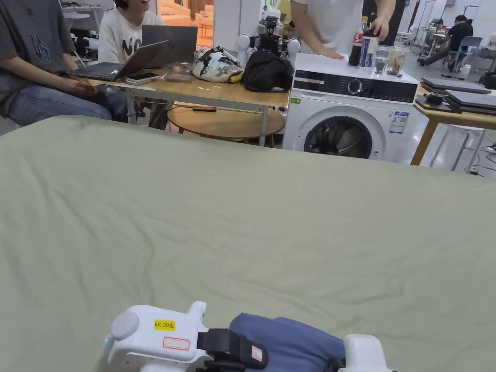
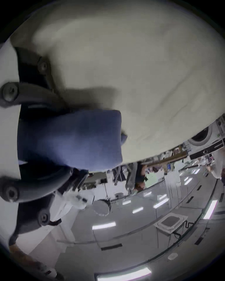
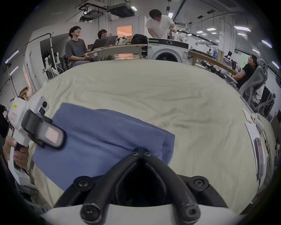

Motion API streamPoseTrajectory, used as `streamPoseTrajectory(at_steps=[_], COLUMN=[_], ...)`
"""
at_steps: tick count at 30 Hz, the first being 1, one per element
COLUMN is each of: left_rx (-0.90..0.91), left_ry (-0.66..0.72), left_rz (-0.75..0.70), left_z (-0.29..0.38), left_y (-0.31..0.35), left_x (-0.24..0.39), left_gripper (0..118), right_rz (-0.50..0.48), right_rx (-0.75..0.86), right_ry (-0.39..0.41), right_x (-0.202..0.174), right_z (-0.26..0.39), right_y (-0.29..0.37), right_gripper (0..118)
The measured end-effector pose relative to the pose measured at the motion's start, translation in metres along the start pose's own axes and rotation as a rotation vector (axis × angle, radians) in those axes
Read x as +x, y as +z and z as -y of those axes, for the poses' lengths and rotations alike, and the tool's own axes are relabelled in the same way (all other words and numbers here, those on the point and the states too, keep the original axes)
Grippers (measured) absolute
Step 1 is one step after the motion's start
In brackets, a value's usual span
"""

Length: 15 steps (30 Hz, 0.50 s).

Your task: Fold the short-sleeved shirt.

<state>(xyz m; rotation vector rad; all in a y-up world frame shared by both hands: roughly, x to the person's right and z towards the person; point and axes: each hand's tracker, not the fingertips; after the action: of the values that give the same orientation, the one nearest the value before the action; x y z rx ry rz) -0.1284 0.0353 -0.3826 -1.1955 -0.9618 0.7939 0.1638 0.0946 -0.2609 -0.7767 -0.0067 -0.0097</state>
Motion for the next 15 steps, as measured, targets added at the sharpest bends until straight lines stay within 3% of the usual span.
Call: streamPoseTrajectory(at_steps=[5,15], left_rx=[0.019,0.003], left_ry=[-0.022,-0.014], left_rz=[-0.009,-0.040], left_z=[0.000,-0.013], left_y=[0.000,0.006], left_x=[0.001,0.011], left_gripper=[24,23], right_rz=[0.013,0.015], right_rx=[0.008,0.017], right_ry=[0.007,0.023], right_x=[-0.004,-0.002], right_z=[0.001,-0.001], right_y=[0.000,0.000], right_gripper=[0,0])
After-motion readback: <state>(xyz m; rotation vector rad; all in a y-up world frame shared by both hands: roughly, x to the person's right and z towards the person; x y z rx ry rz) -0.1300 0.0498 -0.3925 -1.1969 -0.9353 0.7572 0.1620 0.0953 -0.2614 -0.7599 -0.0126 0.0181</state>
